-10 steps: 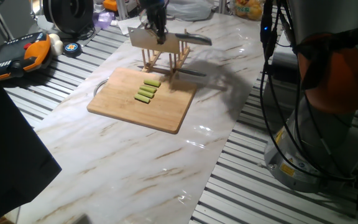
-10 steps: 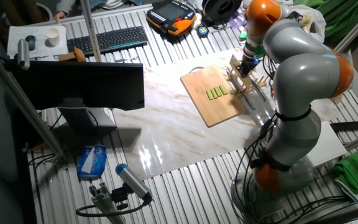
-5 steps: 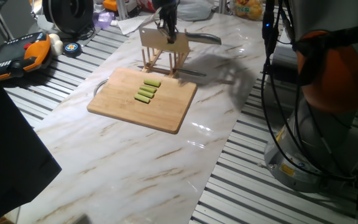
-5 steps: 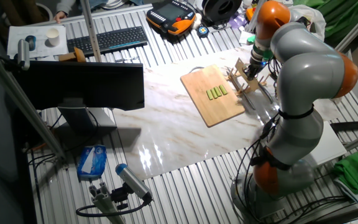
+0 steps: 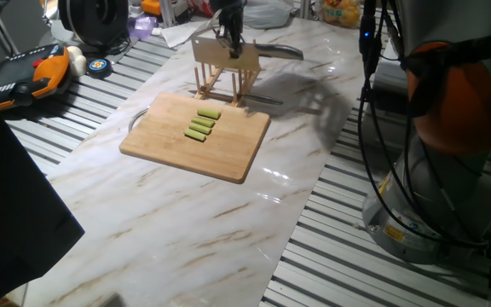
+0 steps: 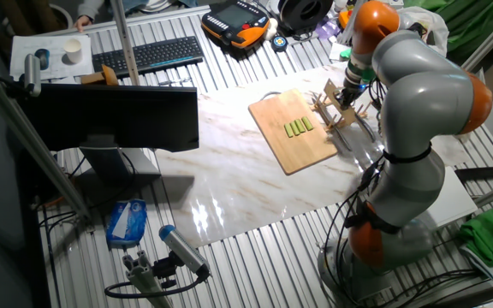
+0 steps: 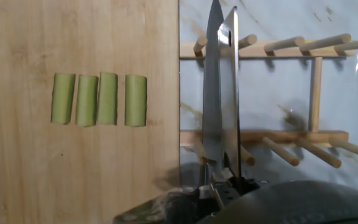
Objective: Cut the cucumber into segments
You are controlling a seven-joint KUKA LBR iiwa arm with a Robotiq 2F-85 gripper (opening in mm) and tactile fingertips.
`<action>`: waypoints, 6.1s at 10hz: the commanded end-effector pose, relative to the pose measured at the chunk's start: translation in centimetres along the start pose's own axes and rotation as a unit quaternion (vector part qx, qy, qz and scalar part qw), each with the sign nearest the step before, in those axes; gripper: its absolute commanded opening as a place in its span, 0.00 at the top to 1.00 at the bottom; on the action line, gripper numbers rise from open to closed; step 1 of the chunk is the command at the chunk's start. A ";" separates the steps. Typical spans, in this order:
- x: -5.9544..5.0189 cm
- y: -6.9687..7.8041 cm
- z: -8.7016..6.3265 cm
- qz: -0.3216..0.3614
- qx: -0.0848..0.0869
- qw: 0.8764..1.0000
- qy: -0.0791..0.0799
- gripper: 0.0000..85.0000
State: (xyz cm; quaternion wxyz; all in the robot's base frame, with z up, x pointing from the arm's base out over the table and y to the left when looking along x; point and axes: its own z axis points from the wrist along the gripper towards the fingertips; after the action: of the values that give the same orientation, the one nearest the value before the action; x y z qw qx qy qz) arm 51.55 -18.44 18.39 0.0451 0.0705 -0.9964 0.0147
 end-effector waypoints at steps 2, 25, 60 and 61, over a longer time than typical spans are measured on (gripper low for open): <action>0.1 -0.1 -0.2 0.004 -0.007 1.000 0.002 0.99; 1.1 -1.5 0.0 0.015 0.015 1.000 0.013 0.99; -0.3 -3.6 0.4 0.048 0.013 0.999 0.012 0.99; -0.7 -3.9 0.7 0.045 0.009 0.999 0.013 0.99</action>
State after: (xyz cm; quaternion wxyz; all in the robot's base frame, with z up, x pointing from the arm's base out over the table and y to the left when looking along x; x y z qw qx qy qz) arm 52.82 -22.33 17.57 0.0567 0.0266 -0.9977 0.0254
